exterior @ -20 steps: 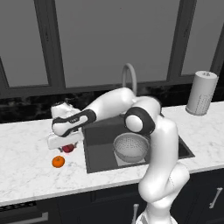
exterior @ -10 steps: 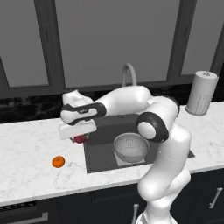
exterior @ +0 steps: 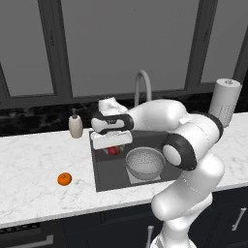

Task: Put the colander in the sink, put the mango, orange in the colander, and turn on the sink faucet and pour water over the colander.

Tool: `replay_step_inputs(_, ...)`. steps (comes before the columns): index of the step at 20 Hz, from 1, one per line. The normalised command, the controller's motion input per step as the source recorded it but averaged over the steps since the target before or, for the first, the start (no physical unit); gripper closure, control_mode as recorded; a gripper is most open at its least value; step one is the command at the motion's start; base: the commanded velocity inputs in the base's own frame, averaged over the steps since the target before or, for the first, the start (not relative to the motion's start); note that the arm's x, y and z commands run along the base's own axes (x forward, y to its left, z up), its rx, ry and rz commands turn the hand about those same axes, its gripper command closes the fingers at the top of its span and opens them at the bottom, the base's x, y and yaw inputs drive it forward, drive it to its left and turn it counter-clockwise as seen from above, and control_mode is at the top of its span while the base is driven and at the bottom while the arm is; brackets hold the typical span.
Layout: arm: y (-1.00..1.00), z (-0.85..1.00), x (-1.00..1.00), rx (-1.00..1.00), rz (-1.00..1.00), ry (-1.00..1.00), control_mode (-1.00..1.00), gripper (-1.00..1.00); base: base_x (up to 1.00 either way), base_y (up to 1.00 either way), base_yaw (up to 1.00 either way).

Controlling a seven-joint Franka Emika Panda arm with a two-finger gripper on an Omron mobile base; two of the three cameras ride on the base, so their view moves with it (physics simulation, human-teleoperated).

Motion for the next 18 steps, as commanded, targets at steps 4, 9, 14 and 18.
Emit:
replay_step_inputs(4,-1.0,0.0,0.0,0.0,-0.1,0.0,-1.0,1.0,0.0,0.0,0.0)
replay_step_inputs(9,-1.0,0.0,0.0,0.0,-0.1,0.0,-1.0,1.0,0.0,0.0,0.0)
replay_step_inputs(14,-0.81,0.0,0.0,0.0,-0.1,0.0,-1.0,1.0,0.0,0.0,0.0)
replay_step_inputs(18,-0.37,0.0,0.0,0.0,-0.09,0.0,-1.0,1.0,0.0,0.0,0.0)
